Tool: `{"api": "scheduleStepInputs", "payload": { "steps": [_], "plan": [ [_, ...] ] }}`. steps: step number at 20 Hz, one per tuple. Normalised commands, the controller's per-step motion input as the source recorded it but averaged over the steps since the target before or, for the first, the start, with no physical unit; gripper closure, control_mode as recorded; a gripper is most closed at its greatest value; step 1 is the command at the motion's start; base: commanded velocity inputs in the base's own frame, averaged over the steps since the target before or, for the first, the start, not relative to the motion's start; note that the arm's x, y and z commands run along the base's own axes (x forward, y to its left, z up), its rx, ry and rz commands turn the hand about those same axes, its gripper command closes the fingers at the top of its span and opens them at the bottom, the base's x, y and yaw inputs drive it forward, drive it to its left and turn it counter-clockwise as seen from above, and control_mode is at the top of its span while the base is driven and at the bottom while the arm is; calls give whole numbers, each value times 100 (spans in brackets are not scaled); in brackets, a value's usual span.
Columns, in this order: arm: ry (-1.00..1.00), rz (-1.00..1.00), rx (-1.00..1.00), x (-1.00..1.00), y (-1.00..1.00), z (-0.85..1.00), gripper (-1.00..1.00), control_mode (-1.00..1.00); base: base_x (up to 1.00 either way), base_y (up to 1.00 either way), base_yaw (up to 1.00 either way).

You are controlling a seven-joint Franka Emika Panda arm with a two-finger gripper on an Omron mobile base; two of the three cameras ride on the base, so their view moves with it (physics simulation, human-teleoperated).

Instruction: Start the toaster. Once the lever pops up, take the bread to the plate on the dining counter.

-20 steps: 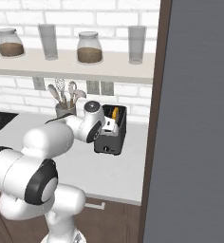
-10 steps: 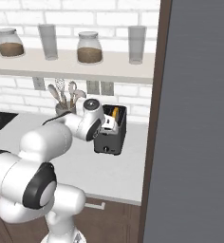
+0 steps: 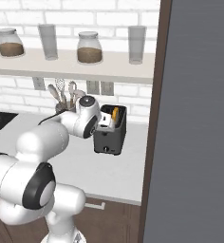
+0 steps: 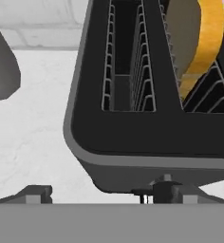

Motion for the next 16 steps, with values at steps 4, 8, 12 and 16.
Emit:
{"api": "scheduleStepInputs", "payload": {
  "steps": [4, 8, 12, 16],
  "plan": [
    [0, 0, -4, 0, 48, 0, -100, -100, 0, 0, 0],
    [0, 0, 0, 0, 8, 0, -100, -100, 0, 0, 0],
    [0, 0, 0, 0, -15, 0, -100, -100, 0, 0, 0],
    [0, 0, 0, 0, -26, 4, -100, -100, 0, 0, 0]
  ]
}}
